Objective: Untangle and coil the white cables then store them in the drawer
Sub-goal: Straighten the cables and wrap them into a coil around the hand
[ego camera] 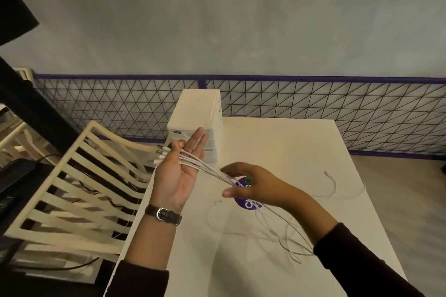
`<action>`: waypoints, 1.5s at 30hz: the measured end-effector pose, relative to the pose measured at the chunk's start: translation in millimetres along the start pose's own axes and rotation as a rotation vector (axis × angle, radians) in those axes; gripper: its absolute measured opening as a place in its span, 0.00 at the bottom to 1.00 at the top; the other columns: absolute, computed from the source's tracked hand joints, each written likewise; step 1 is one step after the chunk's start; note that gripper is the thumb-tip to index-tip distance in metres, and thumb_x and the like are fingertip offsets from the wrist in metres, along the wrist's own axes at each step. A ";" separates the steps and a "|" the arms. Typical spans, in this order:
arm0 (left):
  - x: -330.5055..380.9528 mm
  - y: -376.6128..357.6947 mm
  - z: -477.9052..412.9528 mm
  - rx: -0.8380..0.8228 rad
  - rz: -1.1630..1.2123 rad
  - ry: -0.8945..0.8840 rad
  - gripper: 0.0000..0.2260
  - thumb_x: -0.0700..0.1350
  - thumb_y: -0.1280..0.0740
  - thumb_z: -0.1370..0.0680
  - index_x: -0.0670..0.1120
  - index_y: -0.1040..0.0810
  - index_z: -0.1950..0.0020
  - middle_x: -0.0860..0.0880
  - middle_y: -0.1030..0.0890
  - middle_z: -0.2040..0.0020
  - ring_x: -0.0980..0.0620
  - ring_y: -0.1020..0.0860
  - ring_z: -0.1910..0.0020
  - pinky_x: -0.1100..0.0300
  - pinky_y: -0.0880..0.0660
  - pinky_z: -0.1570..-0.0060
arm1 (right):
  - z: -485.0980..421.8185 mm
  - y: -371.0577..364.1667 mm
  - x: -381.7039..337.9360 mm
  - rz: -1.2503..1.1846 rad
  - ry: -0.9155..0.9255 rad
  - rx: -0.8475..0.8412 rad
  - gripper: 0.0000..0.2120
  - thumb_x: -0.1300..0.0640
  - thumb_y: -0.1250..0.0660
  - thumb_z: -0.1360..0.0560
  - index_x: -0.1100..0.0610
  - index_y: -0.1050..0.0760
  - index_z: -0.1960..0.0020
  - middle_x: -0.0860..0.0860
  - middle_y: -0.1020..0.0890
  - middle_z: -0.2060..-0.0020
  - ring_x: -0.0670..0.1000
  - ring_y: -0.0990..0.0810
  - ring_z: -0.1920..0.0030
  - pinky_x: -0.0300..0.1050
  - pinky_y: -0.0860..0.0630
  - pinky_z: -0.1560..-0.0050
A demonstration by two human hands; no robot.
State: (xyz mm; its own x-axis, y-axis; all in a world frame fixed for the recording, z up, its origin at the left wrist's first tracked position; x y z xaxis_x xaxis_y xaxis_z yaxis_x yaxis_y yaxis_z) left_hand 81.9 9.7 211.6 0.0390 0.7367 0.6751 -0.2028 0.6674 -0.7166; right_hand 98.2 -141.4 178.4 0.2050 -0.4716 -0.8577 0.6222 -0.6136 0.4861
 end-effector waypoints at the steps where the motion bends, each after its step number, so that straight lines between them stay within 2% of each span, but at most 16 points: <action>1: -1.3 -3.3 1.6 -0.007 -0.007 0.004 0.14 0.48 0.53 0.17 0.47 0.34 0.58 0.46 0.17 0.44 0.49 0.23 0.39 0.53 0.33 0.38 | -4.5 -2.3 -12.3 -0.017 0.035 0.019 0.25 0.40 0.29 0.32 0.47 0.27 0.38 0.42 0.22 0.45 0.41 0.24 0.46 0.36 0.28 0.43; 4: 0.4 -8.3 5.0 -0.012 -0.005 0.022 0.13 0.48 0.53 0.17 0.46 0.34 0.55 0.46 0.17 0.44 0.48 0.22 0.39 0.52 0.34 0.37 | -9.4 -12.1 -29.2 -0.095 0.074 0.009 0.12 0.46 0.35 0.25 0.54 0.23 0.52 0.49 0.21 0.63 0.46 0.24 0.62 0.42 0.26 0.54; 6: 10.4 -4.5 4.0 0.014 0.004 0.024 0.12 0.47 0.53 0.17 0.46 0.35 0.54 0.46 0.17 0.46 0.47 0.22 0.40 0.49 0.33 0.38 | -5.8 -11.0 -24.6 -0.158 0.052 0.011 0.14 0.48 0.39 0.22 0.54 0.27 0.61 0.48 0.28 0.70 0.43 0.30 0.70 0.37 0.29 0.63; 8: 24.0 5.3 0.7 0.048 0.024 0.034 0.11 0.47 0.52 0.17 0.46 0.35 0.55 0.47 0.16 0.47 0.45 0.21 0.41 0.46 0.32 0.38 | 0.9 -4.1 -14.6 -0.110 0.037 0.035 0.16 0.48 0.41 0.21 0.53 0.31 0.65 0.47 0.29 0.71 0.42 0.32 0.71 0.31 0.32 0.66; 14: 39.5 31.0 -3.0 0.073 0.084 0.074 0.10 0.46 0.50 0.18 0.46 0.34 0.55 0.47 0.17 0.46 0.42 0.22 0.41 0.41 0.25 0.44 | 14.2 21.1 10.2 0.040 -0.006 0.029 0.16 0.46 0.41 0.22 0.52 0.29 0.65 0.46 0.29 0.72 0.45 0.32 0.70 0.37 0.32 0.66; 16: 36.7 34.0 -4.5 0.075 0.072 0.082 0.09 0.46 0.50 0.18 0.47 0.35 0.56 0.48 0.17 0.46 0.43 0.22 0.40 0.42 0.26 0.43 | 18.6 30.1 11.9 0.049 0.000 0.030 0.15 0.47 0.40 0.22 0.49 0.29 0.66 0.44 0.29 0.73 0.44 0.32 0.71 0.41 0.32 0.66; 19: 33.1 35.3 -8.8 0.033 0.072 0.024 0.10 0.48 0.48 0.19 0.48 0.32 0.57 0.49 0.19 0.42 0.44 0.25 0.36 0.43 0.26 0.40 | 24.3 36.5 3.3 -0.016 0.013 0.050 0.16 0.49 0.39 0.22 0.52 0.31 0.67 0.43 0.31 0.76 0.43 0.35 0.73 0.39 0.35 0.67; 21: 23.3 34.4 -6.2 -0.017 0.135 -0.011 0.10 0.55 0.42 0.23 0.49 0.29 0.52 0.48 0.22 0.36 0.45 0.26 0.35 0.41 0.29 0.39 | 26.3 38.8 -3.8 -0.059 0.024 0.076 0.17 0.49 0.40 0.22 0.55 0.32 0.67 0.43 0.32 0.77 0.43 0.36 0.74 0.36 0.36 0.70; 24: -9.5 20.9 9.7 -0.077 0.061 0.055 0.31 0.63 0.27 0.36 0.49 0.26 0.39 0.47 0.27 0.32 0.45 0.28 0.33 0.41 0.33 0.36 | 27.7 37.9 -10.1 -0.136 0.036 0.104 0.17 0.51 0.40 0.21 0.56 0.32 0.67 0.44 0.32 0.78 0.43 0.37 0.76 0.33 0.37 0.72; 25: -25.0 12.5 15.8 -0.086 0.021 0.096 0.34 0.63 0.27 0.37 0.49 0.27 0.36 0.48 0.27 0.32 0.46 0.29 0.33 0.43 0.36 0.35 | 27.7 35.6 -10.8 -0.145 0.036 0.104 0.17 0.51 0.40 0.21 0.56 0.32 0.67 0.44 0.32 0.78 0.43 0.37 0.76 0.33 0.37 0.72; 28: -68.7 -17.5 26.7 -0.119 -0.037 0.200 0.26 0.57 0.40 0.27 0.48 0.31 0.31 0.48 0.26 0.32 0.47 0.31 0.31 0.48 0.37 0.32 | 26.0 23.9 -13.5 -0.148 0.037 0.076 0.17 0.52 0.40 0.21 0.58 0.31 0.67 0.45 0.32 0.78 0.43 0.37 0.76 0.31 0.37 0.73; 33: -83.2 -38.7 25.1 -0.056 -0.164 0.156 0.24 0.55 0.53 0.19 0.40 0.23 0.45 0.44 0.19 0.41 0.47 0.24 0.37 0.52 0.30 0.36 | 24.9 10.2 -14.1 -0.140 0.011 0.055 0.20 0.52 0.41 0.21 0.70 0.28 0.59 0.49 0.30 0.75 0.42 0.36 0.76 0.30 0.36 0.71; 36: -69.0 -33.6 21.8 0.055 -0.258 0.064 0.25 0.52 0.53 0.18 0.39 0.22 0.56 0.42 0.16 0.51 0.48 0.18 0.47 0.56 0.26 0.43 | 28.7 12.2 -15.9 -0.117 0.009 0.022 0.17 0.51 0.42 0.21 0.62 0.28 0.62 0.46 0.30 0.75 0.41 0.34 0.75 0.29 0.35 0.71; 40: -39.7 -16.1 16.5 0.206 -0.234 -0.029 0.23 0.48 0.52 0.17 0.40 0.25 0.64 0.44 0.15 0.66 0.47 0.17 0.54 0.54 0.28 0.43 | 34.9 28.8 -6.2 0.015 -0.010 0.004 0.16 0.49 0.41 0.21 0.53 0.30 0.65 0.45 0.30 0.74 0.44 0.35 0.72 0.36 0.36 0.68; 43: -27.7 -14.8 20.1 0.260 -0.295 -0.085 0.25 0.46 0.51 0.17 0.41 0.27 0.70 0.46 0.18 0.73 0.42 0.19 0.51 0.53 0.29 0.38 | 38.2 38.0 -6.5 0.138 -0.007 -0.003 0.14 0.48 0.41 0.22 0.50 0.30 0.65 0.43 0.29 0.74 0.42 0.34 0.71 0.38 0.34 0.66; 45: -23.1 -18.2 22.0 0.251 -0.344 -0.103 0.29 0.45 0.50 0.17 0.43 0.26 0.76 0.45 0.17 0.72 0.39 0.20 0.47 0.52 0.30 0.37 | 40.0 50.0 -16.3 0.389 0.065 0.036 0.12 0.48 0.40 0.22 0.50 0.29 0.63 0.42 0.30 0.74 0.42 0.33 0.71 0.42 0.33 0.65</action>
State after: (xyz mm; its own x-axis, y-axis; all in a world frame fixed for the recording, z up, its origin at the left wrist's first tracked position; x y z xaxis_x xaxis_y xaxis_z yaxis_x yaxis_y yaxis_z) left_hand 63.1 -21.9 212.9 0.0511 0.4526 0.8902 -0.4270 0.8157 -0.3902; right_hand 95.7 -189.8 223.4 0.4679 -0.6332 -0.6165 0.4619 -0.4195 0.7814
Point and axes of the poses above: each hand's wrist, its own z-axis away from the middle knuckle, its own y-axis out of the back of the hand, x = y × z, the point moved 7 cm from there along -z, towards the middle knuckle
